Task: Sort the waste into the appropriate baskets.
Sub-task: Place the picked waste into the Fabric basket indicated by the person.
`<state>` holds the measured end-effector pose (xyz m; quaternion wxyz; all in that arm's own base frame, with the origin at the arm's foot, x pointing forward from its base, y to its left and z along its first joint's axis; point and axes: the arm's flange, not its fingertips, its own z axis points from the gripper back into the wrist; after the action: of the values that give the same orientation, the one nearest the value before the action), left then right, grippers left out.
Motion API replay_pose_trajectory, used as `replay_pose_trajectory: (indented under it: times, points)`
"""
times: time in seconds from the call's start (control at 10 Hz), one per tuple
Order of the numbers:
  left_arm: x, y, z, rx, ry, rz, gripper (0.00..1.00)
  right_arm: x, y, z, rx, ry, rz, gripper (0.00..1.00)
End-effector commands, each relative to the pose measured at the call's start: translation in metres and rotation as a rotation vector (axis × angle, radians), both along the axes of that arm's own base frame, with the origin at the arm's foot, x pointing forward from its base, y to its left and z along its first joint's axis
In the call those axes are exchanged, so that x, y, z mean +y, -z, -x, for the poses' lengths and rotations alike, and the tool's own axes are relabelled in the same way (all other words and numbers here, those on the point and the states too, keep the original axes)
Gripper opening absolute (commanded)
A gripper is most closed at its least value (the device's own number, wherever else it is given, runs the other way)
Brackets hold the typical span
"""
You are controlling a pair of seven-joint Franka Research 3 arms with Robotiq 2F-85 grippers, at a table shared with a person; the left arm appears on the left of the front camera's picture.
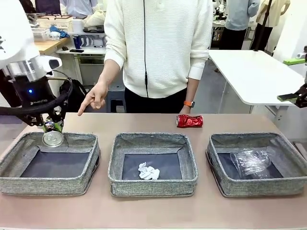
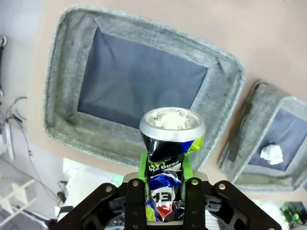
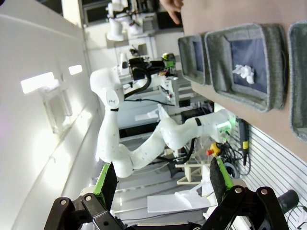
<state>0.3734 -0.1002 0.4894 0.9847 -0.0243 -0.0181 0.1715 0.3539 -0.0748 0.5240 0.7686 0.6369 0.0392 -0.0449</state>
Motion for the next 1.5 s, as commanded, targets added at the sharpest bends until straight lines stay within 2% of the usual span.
replay_pose_trajectory:
  times: [0.0, 0.3, 0.4, 0.5, 0.6, 0.9, 1.2, 1.3, 1.4]
  points:
    - [-0.009, 0.008, -0.004, -0.008, -0.05, 0.015, 0.3, 0.002, -0.001, -0.001, -0.016, 0.02, -0.011, 1.0]
    - [-0.015, 0.006, -0.004, -0.018, -0.048, 0.021, 0.3, 0.002, -0.001, -0.001, -0.016, 0.02, -0.011, 1.0]
    - [-0.016, 0.004, -0.005, -0.021, -0.063, 0.027, 0.68, 0.002, -0.001, -0.001, -0.016, 0.02, -0.011, 1.0]
    - [-0.015, 0.004, -0.005, -0.037, -0.043, 0.017, 0.87, 0.002, -0.001, -0.001, -0.016, 0.02, -0.011, 1.0]
    - [-0.017, 0.002, -0.004, -0.044, -0.039, 0.013, 1.0, 0.002, -0.001, -0.001, -0.016, 0.02, -0.011, 1.0]
    - [-0.015, 0.0, -0.003, -0.052, -0.044, 0.017, 1.0, 0.002, -0.001, -0.001, -0.016, 0.02, -0.011, 1.0]
    - [-0.021, -0.014, 0.0, -0.063, -0.019, 0.045, 1.0, 0.002, -0.001, -0.001, -0.016, 0.02, -0.011, 1.0]
    - [-0.028, -0.029, 0.004, -0.043, 0.011, 0.121, 1.0, 0.002, -0.001, -0.001, -0.016, 0.02, -0.011, 1.0]
    - [-0.033, -0.054, 0.01, -0.02, 0.093, 0.378, 1.0, 0.002, -0.001, -0.001, -0.016, 0.02, -0.011, 1.0]
